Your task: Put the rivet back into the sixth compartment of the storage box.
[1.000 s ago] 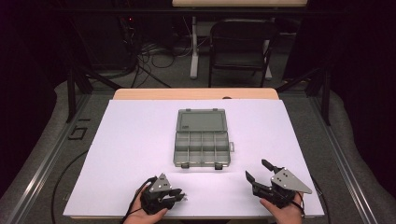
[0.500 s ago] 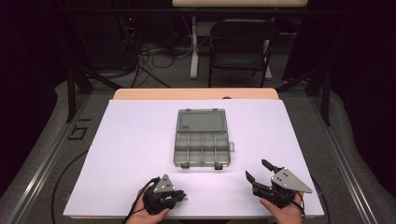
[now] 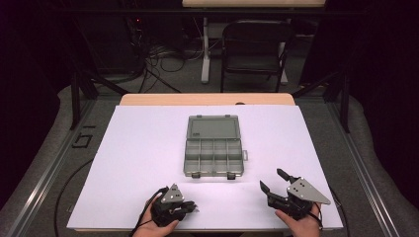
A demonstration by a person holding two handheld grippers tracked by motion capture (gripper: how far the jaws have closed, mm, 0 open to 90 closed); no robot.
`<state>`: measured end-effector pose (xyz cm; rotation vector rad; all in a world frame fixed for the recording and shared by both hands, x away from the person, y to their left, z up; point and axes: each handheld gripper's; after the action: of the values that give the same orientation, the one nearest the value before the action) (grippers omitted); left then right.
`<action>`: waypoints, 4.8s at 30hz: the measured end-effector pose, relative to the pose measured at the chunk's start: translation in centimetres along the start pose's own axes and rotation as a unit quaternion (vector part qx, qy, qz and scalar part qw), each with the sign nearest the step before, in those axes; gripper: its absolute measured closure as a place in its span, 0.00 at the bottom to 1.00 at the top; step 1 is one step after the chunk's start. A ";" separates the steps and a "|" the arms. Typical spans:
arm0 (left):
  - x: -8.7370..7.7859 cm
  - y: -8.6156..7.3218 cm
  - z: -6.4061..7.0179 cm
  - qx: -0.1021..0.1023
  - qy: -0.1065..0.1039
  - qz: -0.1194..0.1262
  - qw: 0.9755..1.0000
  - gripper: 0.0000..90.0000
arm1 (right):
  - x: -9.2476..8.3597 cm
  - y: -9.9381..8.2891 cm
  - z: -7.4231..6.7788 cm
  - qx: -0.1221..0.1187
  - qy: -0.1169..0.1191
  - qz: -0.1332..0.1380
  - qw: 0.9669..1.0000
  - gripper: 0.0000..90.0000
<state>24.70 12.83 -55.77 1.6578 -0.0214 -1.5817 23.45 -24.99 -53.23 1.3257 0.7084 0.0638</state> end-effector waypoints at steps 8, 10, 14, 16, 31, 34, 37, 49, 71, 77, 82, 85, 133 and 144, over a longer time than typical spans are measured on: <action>-1.0 0.1 -0.4 -0.015 0.001 0.023 1.000 0.92 | 0.0 0.0 0.0 0.001 0.000 -0.001 1.000 0.32; -1.3 0.2 -0.5 -0.016 0.003 0.031 0.999 0.92 | 0.0 0.0 0.0 0.001 0.000 -0.001 1.000 0.32; -2.1 0.3 -0.8 -0.024 0.009 0.052 0.998 0.92 | 0.0 0.0 0.0 0.001 0.000 -0.001 1.000 0.32; -2.6 0.4 -0.9 -0.026 0.012 0.060 0.998 0.92 | 0.0 0.0 0.0 0.001 0.000 -0.002 1.000 0.32; -4.6 1.5 -2.0 -0.051 0.034 0.118 0.991 0.92 | 0.1 0.0 0.0 0.000 -0.003 -0.003 1.000 0.32; -4.7 2.0 -2.2 -0.054 0.035 0.125 0.990 0.92 | 0.1 -0.1 0.0 0.001 -0.003 -0.004 1.000 0.32; -4.8 2.7 -2.5 -0.056 0.038 0.132 0.989 0.92 | 0.1 -0.1 0.0 0.003 -0.003 -0.004 1.000 0.32; -4.2 5.9 -3.3 -0.056 0.035 0.145 0.987 0.92 | 0.2 -0.1 -0.1 0.004 -0.002 -0.006 1.000 0.32; -2.3 9.1 -4.5 -0.071 0.037 0.152 0.985 0.92 | 0.2 -0.1 0.0 0.003 -0.001 -0.005 1.000 0.32; -1.1 9.8 -5.0 -0.083 0.041 0.145 0.985 0.92 | 0.3 -0.1 0.0 0.002 0.000 -0.006 1.000 0.32; -0.1 10.1 -5.6 -0.093 0.049 0.134 0.985 0.92 | 0.2 -0.1 0.0 0.001 0.000 -0.006 1.000 0.32; 0.4 10.2 -5.9 -0.100 0.054 0.126 0.986 0.92 | 0.2 -0.1 0.0 0.002 0.001 -0.006 1.000 0.32; 0.6 10.1 -5.6 -0.091 0.065 0.113 0.987 0.53 | 0.2 -0.1 0.0 0.004 0.002 -0.007 1.000 0.32; -0.9 9.1 -4.5 -0.091 0.034 0.134 0.986 0.45 | 0.2 -0.2 0.0 0.003 0.002 -0.006 1.000 0.32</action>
<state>32.89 9.68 -50.55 1.4965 -0.0599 -1.2845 23.56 -24.97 -53.45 1.3281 0.7205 0.0550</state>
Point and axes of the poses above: each handheld gripper's, and its own axes: x roughly forward along the jaws, y roughly out of its top, z roughly to its right, and after that the axes turned 10 degrees about -z, right-handed
